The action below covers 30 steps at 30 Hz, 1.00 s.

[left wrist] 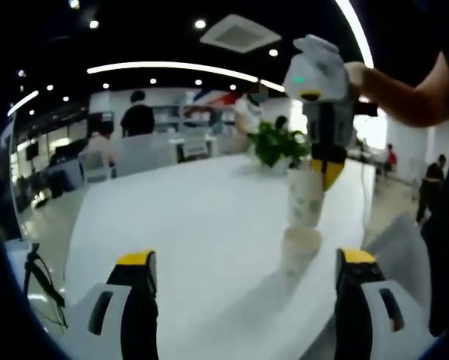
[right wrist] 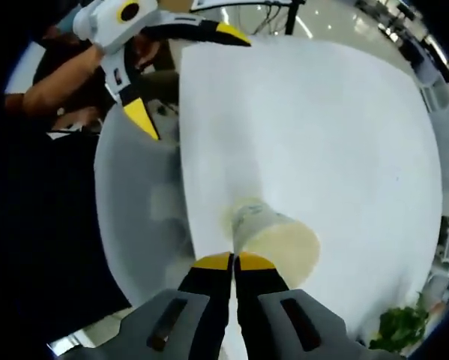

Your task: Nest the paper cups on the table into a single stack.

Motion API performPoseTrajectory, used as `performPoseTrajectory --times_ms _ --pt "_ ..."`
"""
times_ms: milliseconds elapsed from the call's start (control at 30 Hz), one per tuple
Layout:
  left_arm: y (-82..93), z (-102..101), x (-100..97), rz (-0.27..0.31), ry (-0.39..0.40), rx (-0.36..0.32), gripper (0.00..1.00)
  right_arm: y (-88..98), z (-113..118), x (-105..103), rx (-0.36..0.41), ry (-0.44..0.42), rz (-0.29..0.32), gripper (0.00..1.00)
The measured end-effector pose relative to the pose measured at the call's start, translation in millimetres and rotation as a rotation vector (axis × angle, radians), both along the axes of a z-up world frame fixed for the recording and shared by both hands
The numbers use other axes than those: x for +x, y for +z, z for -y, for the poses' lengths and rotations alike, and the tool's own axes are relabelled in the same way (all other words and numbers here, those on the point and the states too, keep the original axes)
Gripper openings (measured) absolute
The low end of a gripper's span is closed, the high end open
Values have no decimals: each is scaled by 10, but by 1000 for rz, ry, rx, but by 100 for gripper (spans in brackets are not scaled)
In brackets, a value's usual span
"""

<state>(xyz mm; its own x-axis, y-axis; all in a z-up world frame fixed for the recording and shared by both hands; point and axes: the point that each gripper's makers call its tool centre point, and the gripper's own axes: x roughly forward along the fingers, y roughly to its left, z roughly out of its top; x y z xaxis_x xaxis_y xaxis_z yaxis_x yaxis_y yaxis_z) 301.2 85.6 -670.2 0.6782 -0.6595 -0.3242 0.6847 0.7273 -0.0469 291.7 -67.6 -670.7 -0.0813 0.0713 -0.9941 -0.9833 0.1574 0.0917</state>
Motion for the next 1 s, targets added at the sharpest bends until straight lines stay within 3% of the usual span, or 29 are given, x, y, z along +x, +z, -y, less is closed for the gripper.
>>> performPoseTrajectory --times_ms 900,1000 --pt "-47 7 37 -7 -3 -14 99 -427 19 -47 -42 -13 -11 0" --pt "-74 -5 30 8 -1 8 99 -489 28 -46 -49 -17 -7 0"
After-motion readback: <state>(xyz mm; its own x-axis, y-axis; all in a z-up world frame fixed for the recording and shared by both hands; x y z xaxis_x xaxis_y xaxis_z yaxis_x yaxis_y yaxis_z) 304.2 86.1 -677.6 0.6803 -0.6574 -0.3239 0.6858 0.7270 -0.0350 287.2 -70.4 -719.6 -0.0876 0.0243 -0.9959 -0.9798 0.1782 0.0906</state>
